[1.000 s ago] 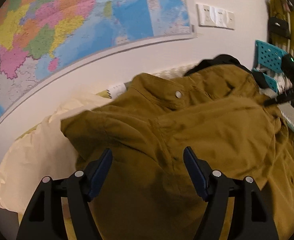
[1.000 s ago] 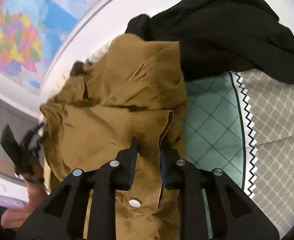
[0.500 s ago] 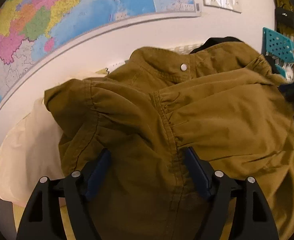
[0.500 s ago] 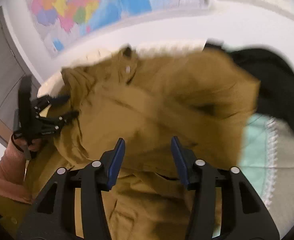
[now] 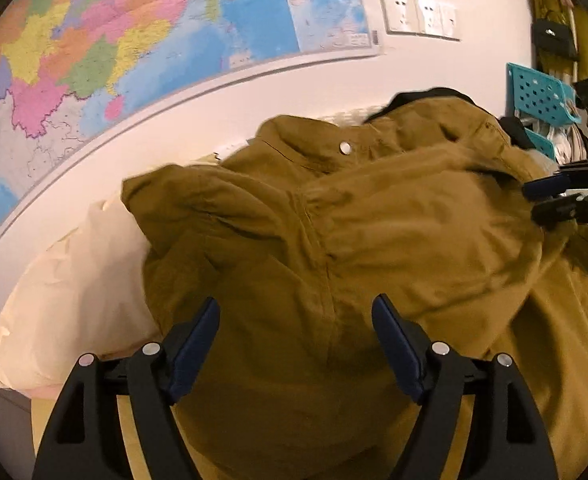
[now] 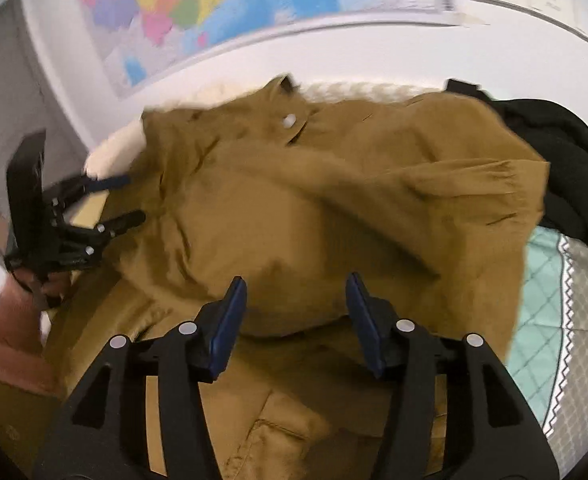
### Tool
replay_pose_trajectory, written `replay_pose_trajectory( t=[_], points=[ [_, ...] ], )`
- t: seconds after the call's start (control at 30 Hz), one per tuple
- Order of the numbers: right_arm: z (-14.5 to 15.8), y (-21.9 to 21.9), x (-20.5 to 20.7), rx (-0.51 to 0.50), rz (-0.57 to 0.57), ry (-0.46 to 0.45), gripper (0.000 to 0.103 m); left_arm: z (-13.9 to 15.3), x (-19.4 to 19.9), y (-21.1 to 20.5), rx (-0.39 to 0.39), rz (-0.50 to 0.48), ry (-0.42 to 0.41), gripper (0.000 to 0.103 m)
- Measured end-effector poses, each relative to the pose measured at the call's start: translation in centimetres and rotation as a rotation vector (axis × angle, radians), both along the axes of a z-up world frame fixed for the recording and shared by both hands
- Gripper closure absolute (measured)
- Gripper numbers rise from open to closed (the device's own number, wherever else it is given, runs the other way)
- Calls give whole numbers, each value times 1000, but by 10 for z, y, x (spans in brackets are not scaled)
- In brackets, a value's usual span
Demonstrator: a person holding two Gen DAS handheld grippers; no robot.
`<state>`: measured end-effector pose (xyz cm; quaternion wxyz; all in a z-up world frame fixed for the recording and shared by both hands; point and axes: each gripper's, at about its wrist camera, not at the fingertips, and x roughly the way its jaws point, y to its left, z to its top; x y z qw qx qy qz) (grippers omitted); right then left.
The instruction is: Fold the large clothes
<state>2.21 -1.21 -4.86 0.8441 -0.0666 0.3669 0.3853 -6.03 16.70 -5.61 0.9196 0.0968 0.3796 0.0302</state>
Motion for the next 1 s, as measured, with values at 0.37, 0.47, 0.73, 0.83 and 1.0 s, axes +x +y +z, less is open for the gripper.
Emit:
replay_pose_trajectory(
  t=[0.37,0.47,0.73,0.83,1.0],
  points=[
    [7,-35,-12,120,-57,55,31,6,-51,18,-81,90,-48,23],
    [11,-67,-32,211,-80,84,28,7,-73,30,-112,121,-53,22],
    [-24,-148,-83,310,-220,199,19,-6,-133,71,-261,185,-1,19],
    [-43,-158,-104,331,-223,251,18,-17,-146,75,-332,180,38,19],
    [-60,-152,-120,345,-194,284,17,-35,-158,58,-391,111,104,17]
  ],
)
